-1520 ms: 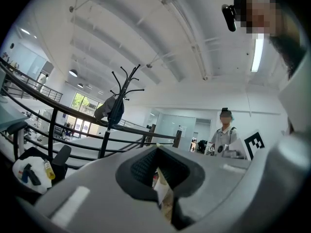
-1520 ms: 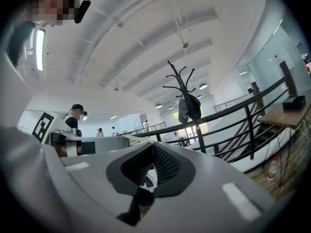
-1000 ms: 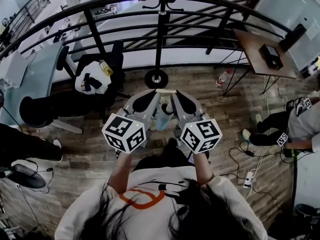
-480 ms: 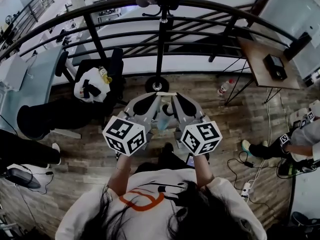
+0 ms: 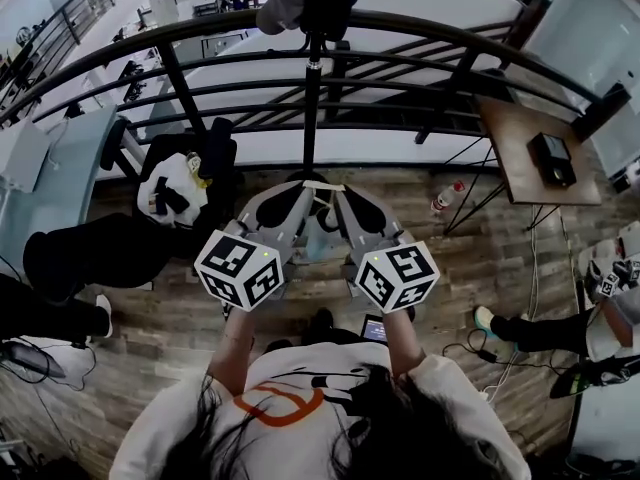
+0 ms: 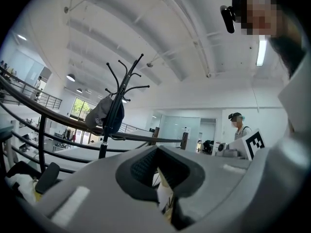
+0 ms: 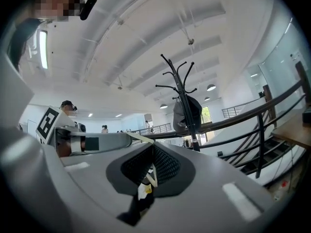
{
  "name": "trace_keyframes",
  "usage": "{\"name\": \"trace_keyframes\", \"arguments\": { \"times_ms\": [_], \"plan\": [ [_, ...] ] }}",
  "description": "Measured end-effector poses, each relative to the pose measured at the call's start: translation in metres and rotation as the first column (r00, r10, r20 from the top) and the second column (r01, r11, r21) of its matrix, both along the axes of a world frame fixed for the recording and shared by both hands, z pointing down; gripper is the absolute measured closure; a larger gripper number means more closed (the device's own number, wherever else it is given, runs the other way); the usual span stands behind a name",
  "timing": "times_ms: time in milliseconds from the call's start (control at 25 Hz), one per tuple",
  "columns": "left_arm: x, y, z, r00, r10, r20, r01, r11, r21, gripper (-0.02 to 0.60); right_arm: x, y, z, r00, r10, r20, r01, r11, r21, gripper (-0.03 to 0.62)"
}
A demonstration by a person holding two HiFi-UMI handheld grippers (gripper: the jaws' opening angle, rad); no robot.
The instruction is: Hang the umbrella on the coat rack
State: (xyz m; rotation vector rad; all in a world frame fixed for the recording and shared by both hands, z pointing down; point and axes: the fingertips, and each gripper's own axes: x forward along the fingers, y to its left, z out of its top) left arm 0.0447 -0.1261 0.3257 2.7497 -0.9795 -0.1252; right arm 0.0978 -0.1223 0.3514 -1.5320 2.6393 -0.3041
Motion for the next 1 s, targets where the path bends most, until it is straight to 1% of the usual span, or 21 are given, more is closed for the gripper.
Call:
{"name": "trace_keyframes", "arguments": {
  "times_ms": [320,480,680,1000],
  "plan": [
    [0.033,-0.035,-0.012,1.0,-0.023,-0.002,0.023,0.999,0.041,0.581,0.033,-0.037,-0.011,0.999,-0.042,0.009,0.041,0.998,0.04,0.571],
    [0.049,-0.05,-0.016,0.999,-0.037,0.018,0.036,0.998,0.056,0.581,0.048,-0.055,-0.016,0.997,-0.07,0.018,0.069,0.996,0.049,0.571],
    [0.052,-0.067,-0.026,0.998,-0.061,0.029,0.059,0.996,0.067,0.581,0.05,-0.072,-0.025,0.994,-0.102,0.025,0.101,0.993,0.061,0.572],
    [0.055,-0.091,-0.044,0.994,-0.098,0.044,0.092,0.989,0.113,0.581,0.052,-0.098,-0.04,0.988,-0.153,0.009,0.151,0.985,0.088,0.572]
  ]
}}
